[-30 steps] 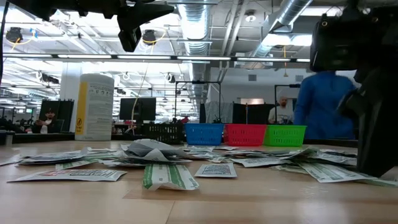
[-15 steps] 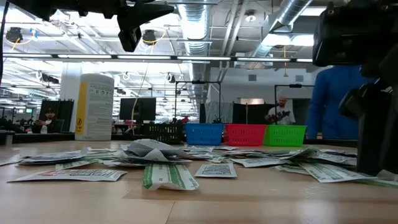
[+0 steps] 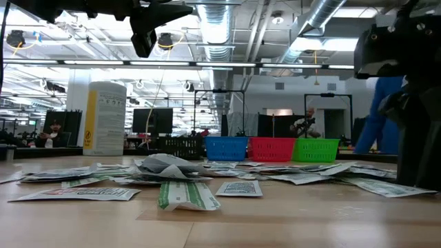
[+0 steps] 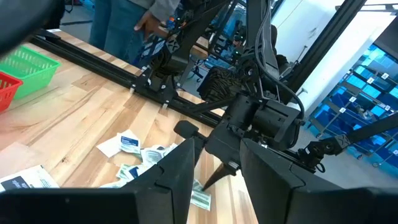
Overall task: Pick & Place First Aid Supplies
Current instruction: Put the green bandage pack in the black bin
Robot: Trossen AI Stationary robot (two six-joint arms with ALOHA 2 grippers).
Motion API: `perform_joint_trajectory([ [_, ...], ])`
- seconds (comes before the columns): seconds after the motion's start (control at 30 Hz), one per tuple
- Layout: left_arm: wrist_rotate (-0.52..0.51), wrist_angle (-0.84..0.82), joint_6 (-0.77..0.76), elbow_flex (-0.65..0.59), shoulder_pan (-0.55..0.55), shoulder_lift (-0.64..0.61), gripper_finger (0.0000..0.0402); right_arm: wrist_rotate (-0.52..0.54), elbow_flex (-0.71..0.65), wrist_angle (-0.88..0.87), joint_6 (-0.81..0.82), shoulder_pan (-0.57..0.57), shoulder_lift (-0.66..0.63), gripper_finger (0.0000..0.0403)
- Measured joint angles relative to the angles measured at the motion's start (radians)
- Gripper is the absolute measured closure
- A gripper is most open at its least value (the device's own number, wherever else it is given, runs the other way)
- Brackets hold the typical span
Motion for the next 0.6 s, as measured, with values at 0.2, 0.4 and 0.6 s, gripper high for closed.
perform_joint_trajectory([
  [0.2,0.001,0.0,0.0,0.0,0.0,0.0,0.027,0.004,0.0,-0.019,-0.013,-0.002,-0.001,0.0254],
  [0.4,0.029,0.0,0.0,0.0,0.0,0.0,0.027,0.004,0.0,-0.033,-0.015,-0.003,-0.011,0.0307],
  [0.6,0.028,0.0,0.0,0.0,0.0,0.0,0.027,-0.01,0.005,-0.067,-0.021,-0.003,-0.036,0.0351],
])
